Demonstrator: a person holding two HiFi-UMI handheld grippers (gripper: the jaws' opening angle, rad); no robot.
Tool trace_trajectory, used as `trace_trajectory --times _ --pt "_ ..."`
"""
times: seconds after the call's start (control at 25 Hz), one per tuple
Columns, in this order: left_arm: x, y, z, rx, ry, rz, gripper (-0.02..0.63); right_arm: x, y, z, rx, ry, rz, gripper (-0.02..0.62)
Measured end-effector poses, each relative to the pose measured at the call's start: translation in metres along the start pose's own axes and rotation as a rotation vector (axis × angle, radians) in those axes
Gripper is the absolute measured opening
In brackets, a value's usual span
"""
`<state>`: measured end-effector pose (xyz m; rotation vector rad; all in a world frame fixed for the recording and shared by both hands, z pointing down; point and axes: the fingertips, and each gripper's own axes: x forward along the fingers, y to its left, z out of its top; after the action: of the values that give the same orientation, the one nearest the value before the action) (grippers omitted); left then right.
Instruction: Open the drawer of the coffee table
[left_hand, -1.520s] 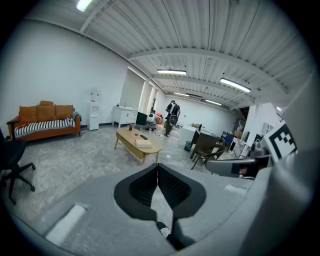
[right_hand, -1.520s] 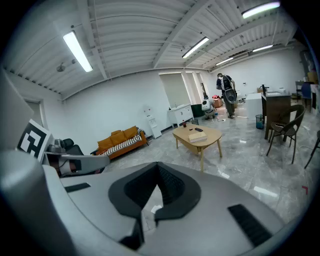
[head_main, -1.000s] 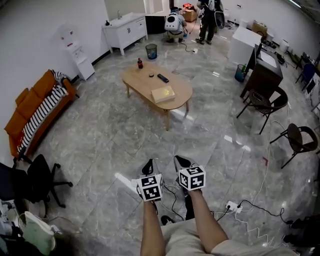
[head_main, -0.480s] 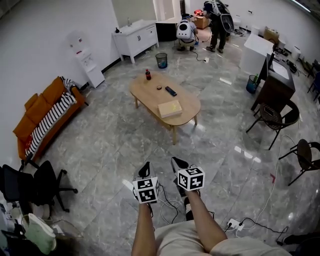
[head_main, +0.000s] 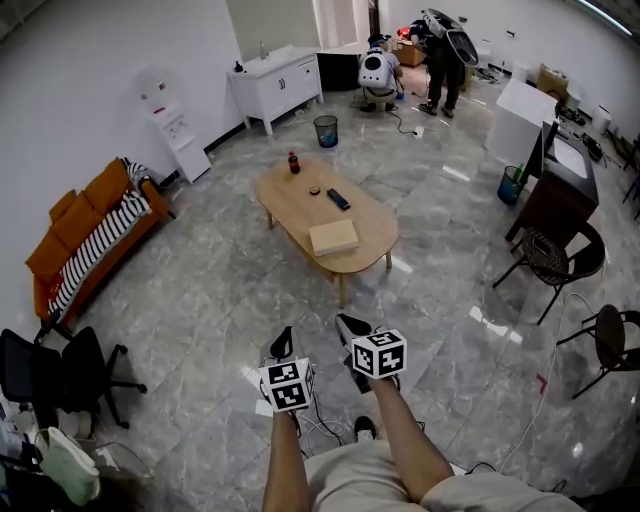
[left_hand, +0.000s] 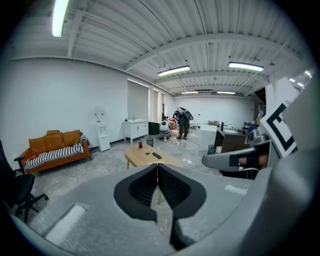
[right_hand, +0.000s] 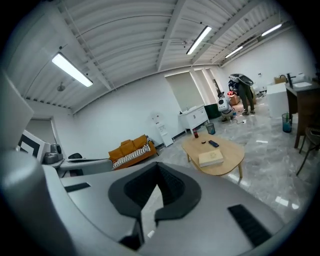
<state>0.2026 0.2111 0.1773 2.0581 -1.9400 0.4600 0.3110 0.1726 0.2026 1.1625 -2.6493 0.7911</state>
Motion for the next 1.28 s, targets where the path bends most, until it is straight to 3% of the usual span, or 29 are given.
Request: trace_trajectory --times 0.24,0.44,0.68,0.96,1.16,1.28 --pt "0.005 0.007 0.002 -0.043 0.003 0.036 0.011 0.008 -0.017 0.005 0.049 0.004 0.04 0.015" --pt "0.011 0.01 -0.013 -0.055 0.049 0.049 0.011 0.01 -0.02 0.003 0.026 0.03 0.058 0.015" --pt "0.017 0.013 -0.003 -0.063 0.033 0.052 0.011 0.013 -0.032 0.012 0.017 0.038 0.052 0.015" --pt "0.021 0.034 0.003 -0.131 0.001 0.084 0.011 0.022 -0.04 0.019 -0.007 0.059 0.037 0.015" --pt "0.01 0.078 -0.006 -0.142 -0.018 0.181 0.011 0.036 -0.029 0.014 -0.046 0.081 0.025 0.015" --pt "0.015 0.092 -0.011 -0.159 0.001 0.175 0.011 0.044 -0.032 0.01 -0.05 0.086 0.02 0.015"
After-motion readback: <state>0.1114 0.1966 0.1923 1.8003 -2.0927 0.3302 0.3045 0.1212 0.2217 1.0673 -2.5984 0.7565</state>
